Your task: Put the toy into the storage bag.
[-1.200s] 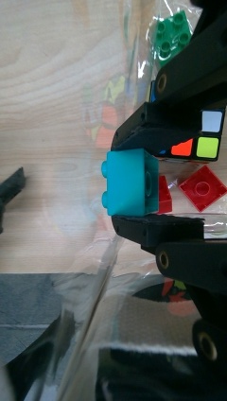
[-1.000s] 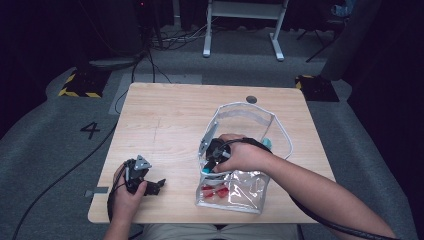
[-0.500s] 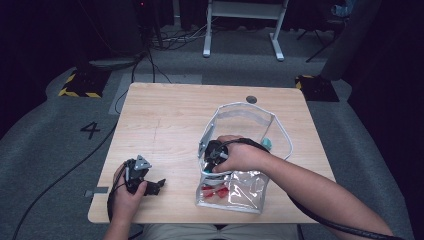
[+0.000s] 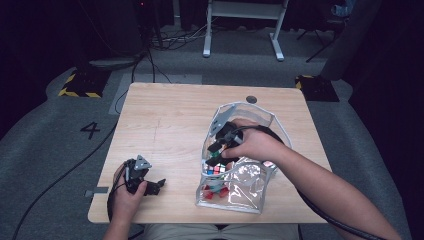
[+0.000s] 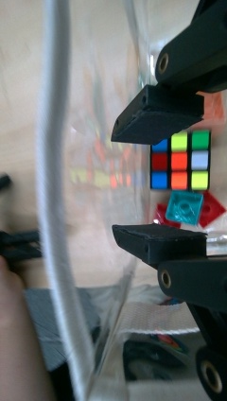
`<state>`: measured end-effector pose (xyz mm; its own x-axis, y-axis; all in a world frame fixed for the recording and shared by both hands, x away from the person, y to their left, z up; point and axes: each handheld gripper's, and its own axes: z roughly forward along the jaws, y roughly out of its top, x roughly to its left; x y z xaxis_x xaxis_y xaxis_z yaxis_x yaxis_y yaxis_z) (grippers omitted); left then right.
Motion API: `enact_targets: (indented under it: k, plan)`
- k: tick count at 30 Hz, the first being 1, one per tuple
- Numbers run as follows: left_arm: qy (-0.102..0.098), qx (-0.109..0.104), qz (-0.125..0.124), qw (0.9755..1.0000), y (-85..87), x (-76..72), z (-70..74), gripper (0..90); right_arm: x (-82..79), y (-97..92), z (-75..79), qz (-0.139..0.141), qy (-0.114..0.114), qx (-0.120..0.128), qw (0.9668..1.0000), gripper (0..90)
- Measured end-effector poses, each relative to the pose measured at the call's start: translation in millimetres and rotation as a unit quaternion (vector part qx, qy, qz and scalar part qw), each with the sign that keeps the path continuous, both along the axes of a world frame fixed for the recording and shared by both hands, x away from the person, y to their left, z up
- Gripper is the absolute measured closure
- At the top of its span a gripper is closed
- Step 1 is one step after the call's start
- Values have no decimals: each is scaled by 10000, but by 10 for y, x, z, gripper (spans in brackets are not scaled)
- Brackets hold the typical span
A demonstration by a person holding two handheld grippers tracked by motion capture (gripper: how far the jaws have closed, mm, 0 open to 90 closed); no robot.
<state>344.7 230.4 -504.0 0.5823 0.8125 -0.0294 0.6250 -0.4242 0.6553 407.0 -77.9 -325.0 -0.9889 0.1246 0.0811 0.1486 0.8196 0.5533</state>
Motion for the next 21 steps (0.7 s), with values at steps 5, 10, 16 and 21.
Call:
enact_targets:
  k: [5, 10, 16, 21]
  plan:
    - [0, -1, 0, 10000, 0, 0, 0, 0, 45, -256, 338, -325, -352, 535, 9974, 496]
    - [1, 0, -2, 10000, 0, 1, 0, 0, 58, -563, 572, -675, -533, 740, 9935, 491]
    - [4, -5, -1, 10000, 0, 1, 0, 0, 68, -991, 717, -1216, -683, 887, 9863, 471]
    - [2, 0, -2, 10000, 1, 1, 0, 0, 70, -1416, 775, -1738, -725, 1091, 9760, 460]
